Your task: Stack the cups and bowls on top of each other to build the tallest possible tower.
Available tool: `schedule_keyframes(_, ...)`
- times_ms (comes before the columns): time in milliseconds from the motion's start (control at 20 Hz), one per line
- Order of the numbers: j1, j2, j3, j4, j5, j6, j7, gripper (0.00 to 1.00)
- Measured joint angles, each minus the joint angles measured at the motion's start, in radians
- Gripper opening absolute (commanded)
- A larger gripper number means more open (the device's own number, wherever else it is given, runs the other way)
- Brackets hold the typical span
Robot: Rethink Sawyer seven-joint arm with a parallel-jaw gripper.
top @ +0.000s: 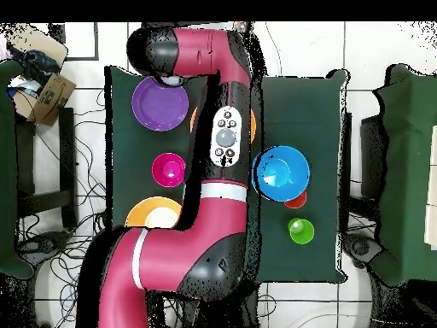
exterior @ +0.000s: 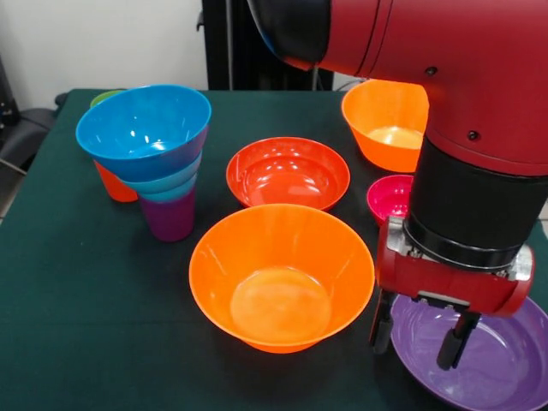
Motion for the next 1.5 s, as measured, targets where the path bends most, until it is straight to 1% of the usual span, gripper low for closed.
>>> schedule_keyframes(250, 0.000, -0.007, 0.001, 0.003, 0.007, 0.000, 0.000, 1.00)
schedule_keyframes(950, 0.004, 0.013, 0.001, 0.006, 0.009, 0.000, 0.000, 1.00)
schedule_keyframes(1200, 0.009, 0.008, 0.001, 0.038, 0.009, -0.004, 0.000, 1.00)
schedule_keyframes(1300, 0.013, -0.002, 0.004, 0.082, 0.009, -0.005, 0.000, 1.00)
schedule_keyframes(1500, 0.014, -0.008, 0.009, 0.127, 0.008, -0.008, 0.000, 1.00)
